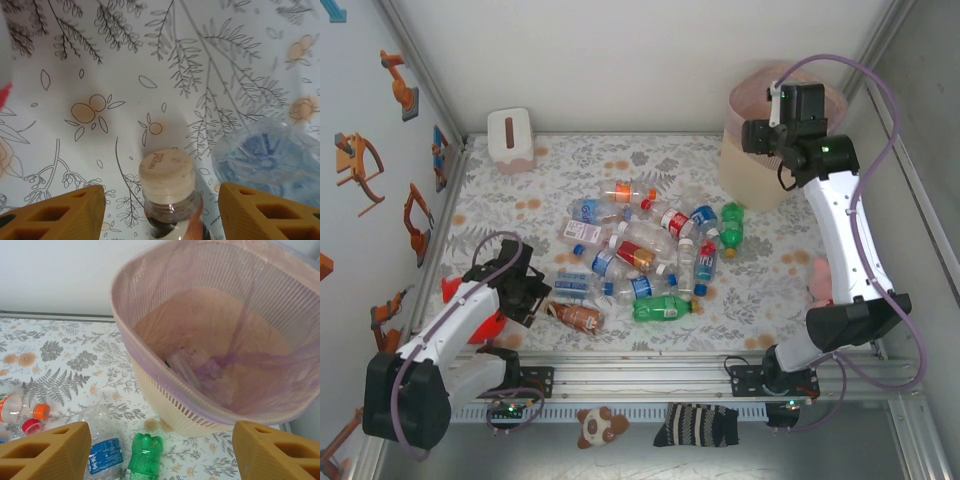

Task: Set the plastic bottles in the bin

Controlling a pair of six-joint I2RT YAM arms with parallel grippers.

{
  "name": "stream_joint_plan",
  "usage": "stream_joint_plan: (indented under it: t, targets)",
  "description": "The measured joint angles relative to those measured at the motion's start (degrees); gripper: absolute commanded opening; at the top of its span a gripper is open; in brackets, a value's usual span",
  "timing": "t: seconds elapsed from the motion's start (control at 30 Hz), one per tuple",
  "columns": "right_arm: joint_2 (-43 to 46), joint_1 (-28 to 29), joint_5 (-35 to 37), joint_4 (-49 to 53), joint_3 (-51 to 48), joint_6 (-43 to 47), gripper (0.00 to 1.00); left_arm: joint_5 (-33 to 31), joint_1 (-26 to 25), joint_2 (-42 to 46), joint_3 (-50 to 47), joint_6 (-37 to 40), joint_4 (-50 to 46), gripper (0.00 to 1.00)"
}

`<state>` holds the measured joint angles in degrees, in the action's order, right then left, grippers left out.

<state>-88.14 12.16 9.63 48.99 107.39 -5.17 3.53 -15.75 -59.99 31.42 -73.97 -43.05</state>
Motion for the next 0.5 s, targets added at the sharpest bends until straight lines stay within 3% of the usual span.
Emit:
stream_joint_plan:
  t: [0.5]
  targets:
    - [0.1,1.4,0.3,0.0,0.0,0.0,0.74,4.0,2.2,-2.3,-4.5,-2.3,6.6,0.45]
